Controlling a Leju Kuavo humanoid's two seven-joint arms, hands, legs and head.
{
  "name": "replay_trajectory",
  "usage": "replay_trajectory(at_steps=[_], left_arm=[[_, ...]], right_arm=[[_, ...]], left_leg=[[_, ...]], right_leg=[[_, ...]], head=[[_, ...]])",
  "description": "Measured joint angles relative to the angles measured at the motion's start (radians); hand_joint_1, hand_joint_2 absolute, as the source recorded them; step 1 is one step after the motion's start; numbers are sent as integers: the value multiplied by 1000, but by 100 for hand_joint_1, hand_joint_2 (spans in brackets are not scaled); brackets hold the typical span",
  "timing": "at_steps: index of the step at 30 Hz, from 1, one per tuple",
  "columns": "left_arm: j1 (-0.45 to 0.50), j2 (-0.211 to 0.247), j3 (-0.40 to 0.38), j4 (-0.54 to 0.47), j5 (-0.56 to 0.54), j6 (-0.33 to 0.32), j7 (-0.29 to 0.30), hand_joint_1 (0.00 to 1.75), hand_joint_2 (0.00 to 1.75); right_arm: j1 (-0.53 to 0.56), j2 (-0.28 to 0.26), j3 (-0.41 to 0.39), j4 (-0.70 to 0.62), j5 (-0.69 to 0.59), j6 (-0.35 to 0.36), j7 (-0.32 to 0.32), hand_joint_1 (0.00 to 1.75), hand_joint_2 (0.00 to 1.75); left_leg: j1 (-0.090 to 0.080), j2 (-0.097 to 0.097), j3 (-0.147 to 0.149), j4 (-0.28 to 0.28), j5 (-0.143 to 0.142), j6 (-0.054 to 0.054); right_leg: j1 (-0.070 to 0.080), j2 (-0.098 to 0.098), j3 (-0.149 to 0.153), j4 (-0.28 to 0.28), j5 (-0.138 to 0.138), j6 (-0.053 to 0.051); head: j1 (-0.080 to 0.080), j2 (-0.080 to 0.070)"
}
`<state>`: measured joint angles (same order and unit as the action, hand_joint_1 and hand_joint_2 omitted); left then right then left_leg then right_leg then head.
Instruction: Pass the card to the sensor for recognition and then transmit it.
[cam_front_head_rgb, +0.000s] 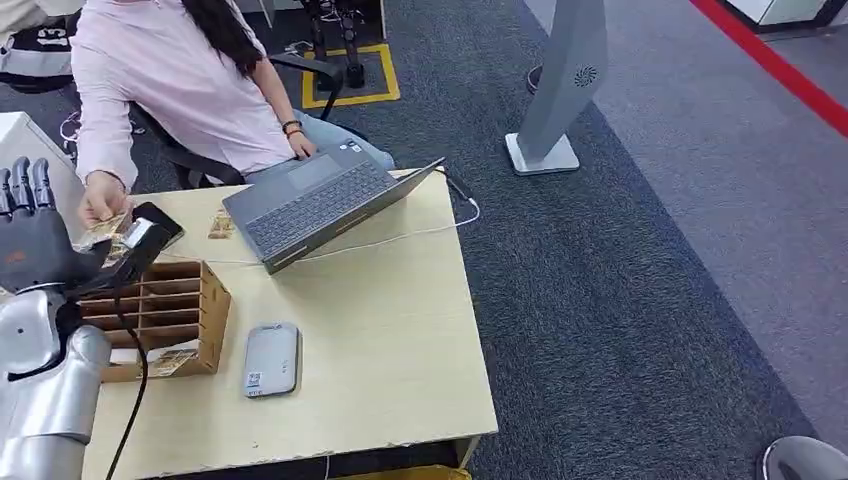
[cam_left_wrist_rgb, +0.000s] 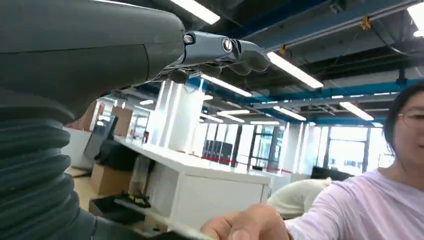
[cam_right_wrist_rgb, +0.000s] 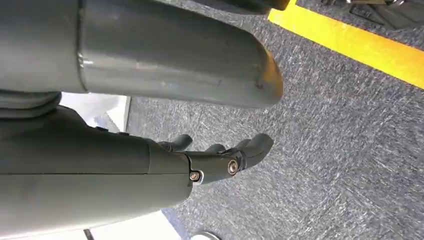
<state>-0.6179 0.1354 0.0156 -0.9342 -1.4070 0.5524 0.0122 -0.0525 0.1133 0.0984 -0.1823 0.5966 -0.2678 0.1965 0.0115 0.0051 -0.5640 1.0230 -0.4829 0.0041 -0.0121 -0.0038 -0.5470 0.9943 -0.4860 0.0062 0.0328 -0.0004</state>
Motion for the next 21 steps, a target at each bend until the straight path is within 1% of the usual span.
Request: replay_trajectory(at_steps=[4,6,11,21], left_arm=[[-34,11,-19,65,-105,65,23,175,175],[-41,11,-25,82,-110,84,25,175,175],[-55,12,-32,113,-110,91,25,175,175],[-62,11,-35,136,-105,91,11,175,175]], right_arm=[[-2,0,5,0,15,8,8,0,0],[-1,0,8,0,21,13,11,0,0],[-2,0,11,1,22,14,13,0,0],[-2,0,13,2,24,14,10,0,0]], left_leg=[[0,0,0,0,0,0],[0,0,0,0,0,0],[0,0,0,0,0,0],[0,0,0,0,0,0]], right_leg=[[0,0,0,0,0,0],[0,1,0,0,0,0],[0,0,0,0,0,0],[0,0,0,0,0,0]], head=[[0,0],[0,0],[0,0],[0,0]])
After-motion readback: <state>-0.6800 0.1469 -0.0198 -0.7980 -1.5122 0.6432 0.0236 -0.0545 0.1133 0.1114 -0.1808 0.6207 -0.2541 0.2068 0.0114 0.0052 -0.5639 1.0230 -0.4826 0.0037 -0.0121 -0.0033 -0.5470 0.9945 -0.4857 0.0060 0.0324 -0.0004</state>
